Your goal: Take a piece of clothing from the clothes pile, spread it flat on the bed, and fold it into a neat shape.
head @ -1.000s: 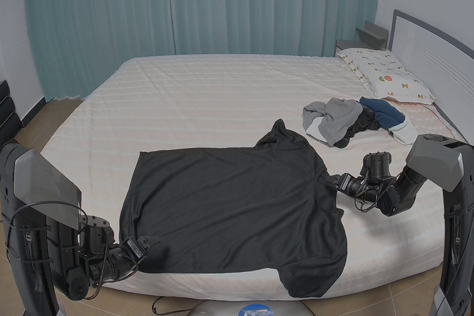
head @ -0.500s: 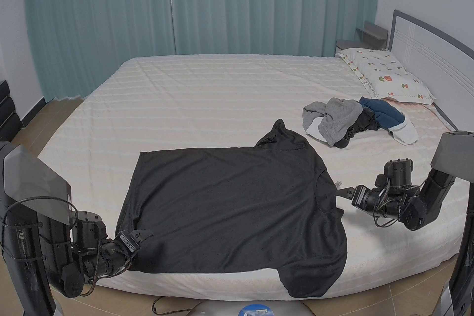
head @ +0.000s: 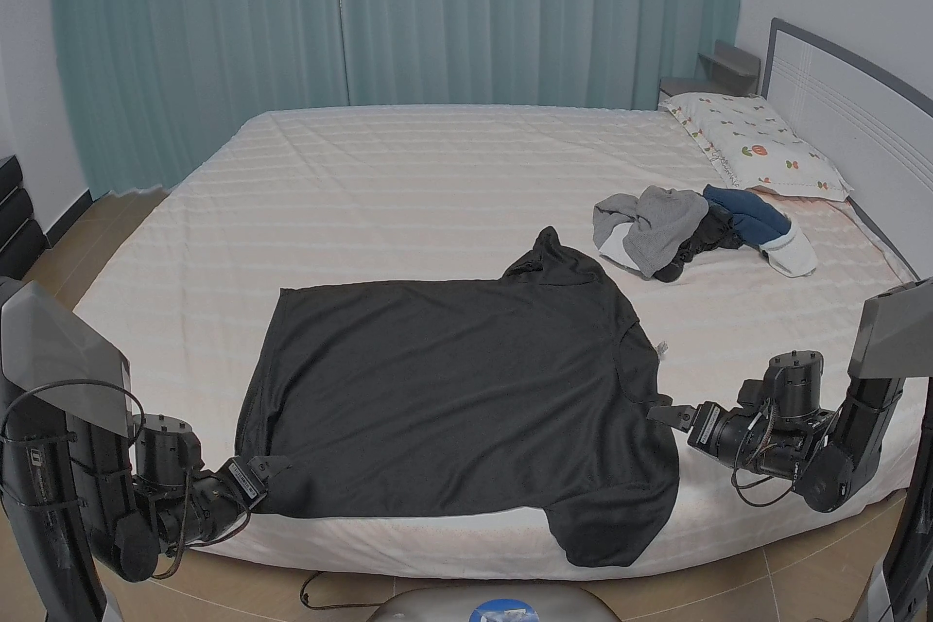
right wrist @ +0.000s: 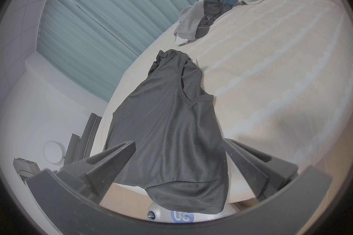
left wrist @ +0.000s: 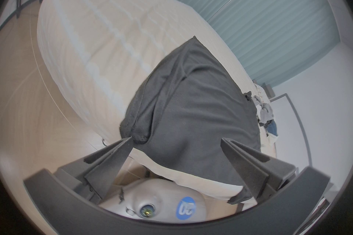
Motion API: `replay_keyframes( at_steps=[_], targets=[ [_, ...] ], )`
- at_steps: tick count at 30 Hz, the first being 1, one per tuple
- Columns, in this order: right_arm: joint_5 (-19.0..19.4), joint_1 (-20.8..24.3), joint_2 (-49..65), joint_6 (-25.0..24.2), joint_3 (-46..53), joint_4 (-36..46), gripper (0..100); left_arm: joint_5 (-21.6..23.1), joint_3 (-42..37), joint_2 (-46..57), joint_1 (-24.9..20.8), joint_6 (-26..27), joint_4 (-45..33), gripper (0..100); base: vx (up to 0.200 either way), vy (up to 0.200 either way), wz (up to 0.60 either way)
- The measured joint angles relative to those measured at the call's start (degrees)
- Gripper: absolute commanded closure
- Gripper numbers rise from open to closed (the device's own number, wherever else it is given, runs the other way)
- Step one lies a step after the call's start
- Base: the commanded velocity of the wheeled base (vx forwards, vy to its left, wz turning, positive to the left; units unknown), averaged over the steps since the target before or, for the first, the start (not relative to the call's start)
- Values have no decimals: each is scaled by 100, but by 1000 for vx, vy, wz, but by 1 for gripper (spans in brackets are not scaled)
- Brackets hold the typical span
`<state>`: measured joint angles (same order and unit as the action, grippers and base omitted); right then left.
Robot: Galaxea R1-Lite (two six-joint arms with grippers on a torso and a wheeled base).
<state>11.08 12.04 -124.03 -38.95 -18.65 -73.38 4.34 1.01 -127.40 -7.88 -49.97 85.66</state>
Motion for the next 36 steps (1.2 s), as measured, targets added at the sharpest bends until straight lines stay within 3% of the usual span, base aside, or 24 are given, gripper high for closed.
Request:
replay_keyframes(
  at_steps=[5, 15, 23, 30, 36],
  targets=[
    [0, 38, -50, -43, 29, -123, 0, -35, 0, -10, 433, 508, 90, 0, 0, 0, 0],
    [-5, 62, -95, -49, 11, -145, 0, -89, 13, 295, 755, 566, 327, 0, 0, 0, 0],
    [-5, 90, -95, -57, 13, -149, 0, -84, 629, 423, 581, 557, 233, 0, 0, 0, 0],
    [-2, 154, -91, -62, 27, -149, 0, -111, 1351, 351, 215, 546, -588, 0, 0, 0, 0],
    [-9, 204, -87, -62, 46, -149, 0, -95, 1224, 340, 94, 580, -889, 0, 0, 0, 0]
  ],
)
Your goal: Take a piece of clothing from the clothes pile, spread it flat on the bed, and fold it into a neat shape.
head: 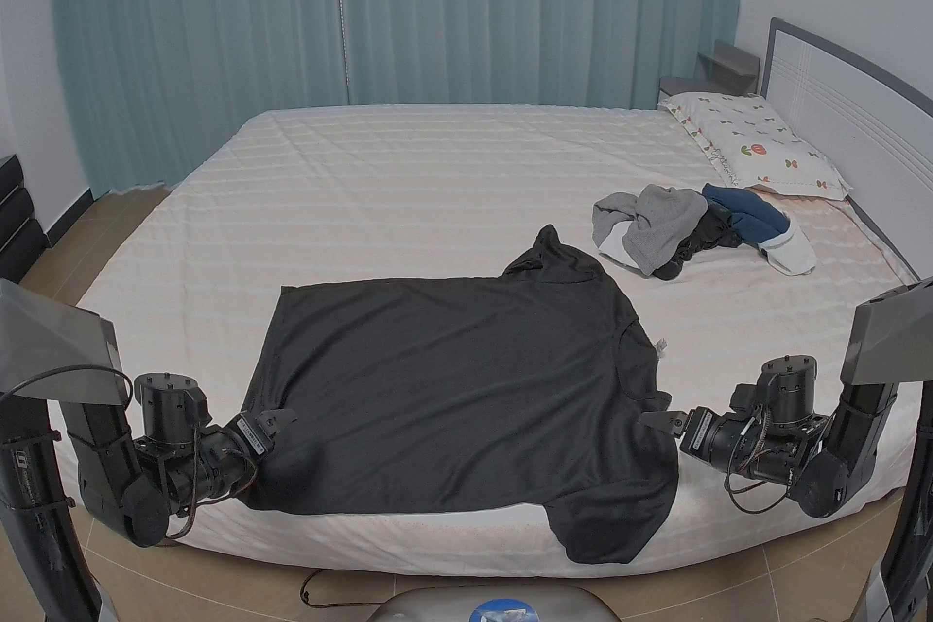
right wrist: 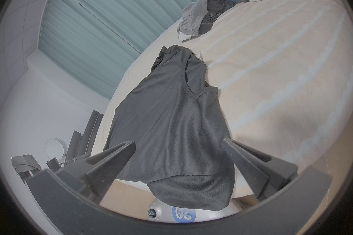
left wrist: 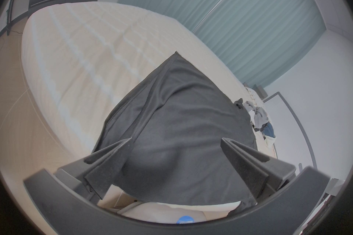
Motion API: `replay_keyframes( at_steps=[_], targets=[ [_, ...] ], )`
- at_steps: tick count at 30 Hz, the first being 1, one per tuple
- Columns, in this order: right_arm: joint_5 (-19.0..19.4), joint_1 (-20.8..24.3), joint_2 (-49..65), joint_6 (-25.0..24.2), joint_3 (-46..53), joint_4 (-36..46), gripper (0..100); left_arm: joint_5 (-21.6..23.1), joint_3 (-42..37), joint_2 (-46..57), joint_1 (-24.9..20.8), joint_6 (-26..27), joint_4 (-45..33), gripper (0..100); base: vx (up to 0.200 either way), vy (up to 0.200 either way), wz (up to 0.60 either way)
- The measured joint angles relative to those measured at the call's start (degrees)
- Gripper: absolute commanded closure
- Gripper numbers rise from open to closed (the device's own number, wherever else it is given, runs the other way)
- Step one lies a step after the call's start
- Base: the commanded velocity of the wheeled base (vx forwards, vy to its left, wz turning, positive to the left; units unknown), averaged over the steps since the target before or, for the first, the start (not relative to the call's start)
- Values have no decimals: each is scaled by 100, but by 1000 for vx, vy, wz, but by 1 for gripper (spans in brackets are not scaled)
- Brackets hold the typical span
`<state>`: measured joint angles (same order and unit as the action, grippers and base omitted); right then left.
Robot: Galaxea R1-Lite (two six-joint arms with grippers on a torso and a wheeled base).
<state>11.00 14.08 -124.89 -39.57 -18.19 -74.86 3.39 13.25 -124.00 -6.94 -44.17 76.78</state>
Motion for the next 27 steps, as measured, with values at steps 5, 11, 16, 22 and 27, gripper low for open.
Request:
replay_keyframes(
  at_steps=[5, 11, 16, 22, 27],
  targets=[
    [-2, 38, 6, 0, 13, 0, 0, -6, -280, -9, -17, 167, -15, 0, 0, 0, 0],
    [-5, 99, 9, -13, 30, 1, 0, -249, -805, -11, -33, 900, 20, 0, 0, 0, 0],
    [-2, 111, 30, -17, 35, 0, 0, -592, -935, -30, -33, 1207, 29, 0, 0, 0, 0],
    [-5, 102, 50, -17, 28, 1, 0, -740, -1042, -83, -15, 1359, 35, 0, 0, 0, 0],
    [-5, 101, 45, -17, 22, 0, 0, -740, -964, -310, -4, 1337, 95, 0, 0, 0, 0]
  ],
)
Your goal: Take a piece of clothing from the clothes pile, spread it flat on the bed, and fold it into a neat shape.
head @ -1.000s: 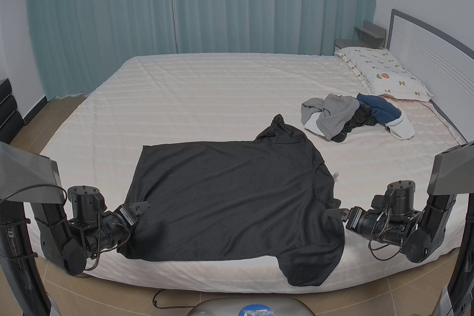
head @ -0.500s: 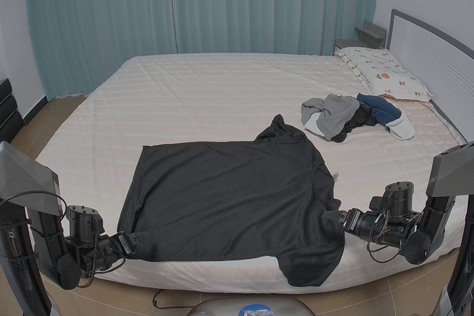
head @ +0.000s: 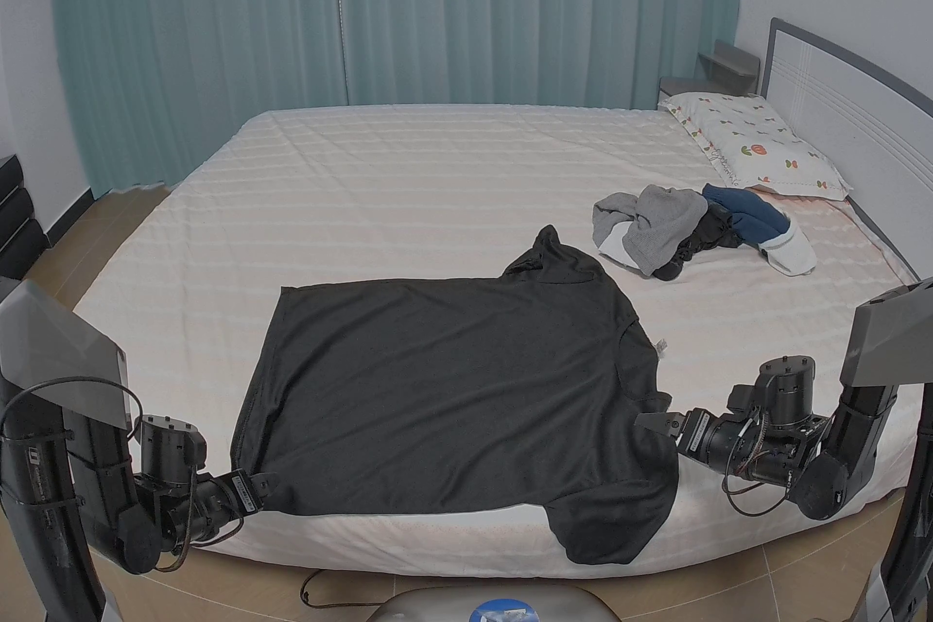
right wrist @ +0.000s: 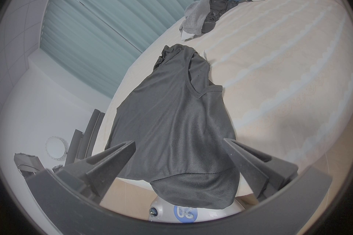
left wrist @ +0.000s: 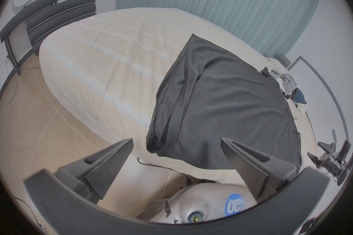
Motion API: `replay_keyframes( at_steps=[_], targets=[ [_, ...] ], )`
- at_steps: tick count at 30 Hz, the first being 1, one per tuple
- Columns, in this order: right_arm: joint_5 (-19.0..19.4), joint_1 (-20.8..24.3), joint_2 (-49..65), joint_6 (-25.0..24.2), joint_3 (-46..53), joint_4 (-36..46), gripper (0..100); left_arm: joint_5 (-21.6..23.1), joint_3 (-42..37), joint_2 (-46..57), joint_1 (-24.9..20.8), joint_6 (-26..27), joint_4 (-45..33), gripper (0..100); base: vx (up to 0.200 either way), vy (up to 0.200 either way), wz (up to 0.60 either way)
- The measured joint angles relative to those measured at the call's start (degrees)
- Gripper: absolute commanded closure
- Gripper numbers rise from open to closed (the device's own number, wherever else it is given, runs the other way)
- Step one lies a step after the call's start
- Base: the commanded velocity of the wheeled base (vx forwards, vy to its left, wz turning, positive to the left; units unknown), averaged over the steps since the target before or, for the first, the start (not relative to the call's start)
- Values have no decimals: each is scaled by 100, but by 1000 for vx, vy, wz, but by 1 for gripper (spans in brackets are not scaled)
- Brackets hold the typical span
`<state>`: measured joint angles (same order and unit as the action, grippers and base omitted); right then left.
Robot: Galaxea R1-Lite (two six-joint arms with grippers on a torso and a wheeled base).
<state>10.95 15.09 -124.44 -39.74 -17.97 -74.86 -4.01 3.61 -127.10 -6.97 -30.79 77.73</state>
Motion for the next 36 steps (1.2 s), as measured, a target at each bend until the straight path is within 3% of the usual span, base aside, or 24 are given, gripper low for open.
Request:
replay_keyframes(
  at_steps=[3, 4, 36],
  targets=[
    [2, 0, 0, 2, 0, 0, 0, 0, 143, -226, 39, -24, 113, 0, 0, 0, 0],
    [2, 0, 0, 2, 2, 0, 0, 2, 184, -291, 65, -27, 169, 100, 0, 0, 0],
    [-24, -27, 2, 20, 28, 9, 0, -151, 105, -571, 692, 419, 268, 100, 0, 0, 0]
  ],
)
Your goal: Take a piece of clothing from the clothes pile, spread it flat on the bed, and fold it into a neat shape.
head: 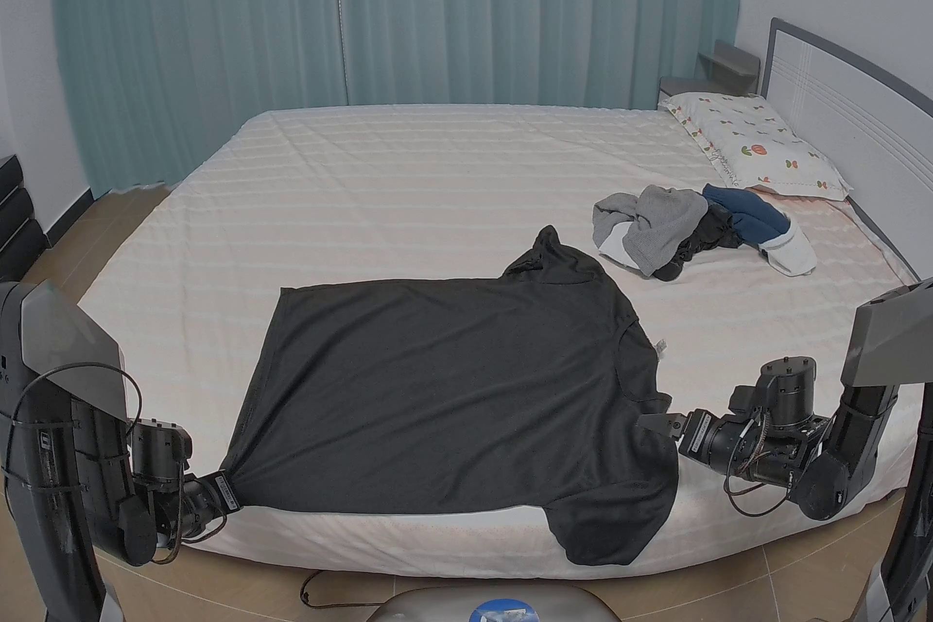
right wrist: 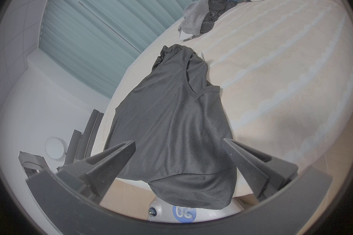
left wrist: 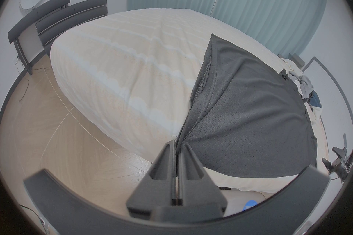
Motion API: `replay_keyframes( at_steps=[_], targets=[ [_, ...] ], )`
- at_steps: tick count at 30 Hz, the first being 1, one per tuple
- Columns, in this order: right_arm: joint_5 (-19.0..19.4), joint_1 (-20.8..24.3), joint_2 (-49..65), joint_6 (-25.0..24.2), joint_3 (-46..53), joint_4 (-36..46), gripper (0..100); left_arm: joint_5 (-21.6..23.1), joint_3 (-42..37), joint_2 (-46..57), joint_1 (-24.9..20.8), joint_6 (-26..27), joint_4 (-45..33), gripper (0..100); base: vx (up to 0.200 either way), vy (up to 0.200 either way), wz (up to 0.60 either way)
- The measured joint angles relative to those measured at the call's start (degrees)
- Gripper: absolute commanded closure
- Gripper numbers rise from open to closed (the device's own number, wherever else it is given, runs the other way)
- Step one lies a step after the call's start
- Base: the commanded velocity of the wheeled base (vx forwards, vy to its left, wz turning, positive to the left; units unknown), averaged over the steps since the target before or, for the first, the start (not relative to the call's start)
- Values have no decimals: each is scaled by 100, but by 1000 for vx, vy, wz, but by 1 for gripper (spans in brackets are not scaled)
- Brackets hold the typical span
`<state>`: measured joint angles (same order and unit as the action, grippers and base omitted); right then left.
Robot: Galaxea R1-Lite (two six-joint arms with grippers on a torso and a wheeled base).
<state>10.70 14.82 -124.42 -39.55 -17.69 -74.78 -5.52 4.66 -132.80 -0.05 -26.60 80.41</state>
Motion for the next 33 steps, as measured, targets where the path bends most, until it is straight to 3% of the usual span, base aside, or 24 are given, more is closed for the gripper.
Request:
replay_keyframes(
  at_steps=[3, 4, 7, 12, 18, 22, 28, 33],
  targets=[
    [0, 0, -2, -2, 2, 0, 0, 49, 0, 0, 7, -16, 4, 100, 0, 0, 0],
    [-4, 0, -4, 0, 2, 0, 0, 74, 0, 2, 7, -24, 4, 0, 0, 0, 0],
    [-12, 0, -11, 0, -2, 2, 0, 137, 0, 9, 15, -44, 6, 0, 0, 0, 0],
    [-17, 0, -22, 6, -26, 20, 0, 694, -4, 59, 65, -66, 15, 0, 0, 0, 0],
    [-4, -9, -37, 13, -63, 57, 0, 1627, 30, 119, 288, 6, 13, 0, 0, 0, 0],
    [33, -88, -22, 13, 11, 28, 0, 2355, 112, 129, 506, 332, -16, 0, 0, 0, 0],
    [460, -402, 57, -41, 405, -107, 0, 2504, 313, 17, 701, 912, -57, 0, 0, 0, 0],
    [590, -529, 72, -60, 640, -510, 0, 2511, 341, -135, 733, 1065, -43, 0, 0, 0, 0]
  ],
)
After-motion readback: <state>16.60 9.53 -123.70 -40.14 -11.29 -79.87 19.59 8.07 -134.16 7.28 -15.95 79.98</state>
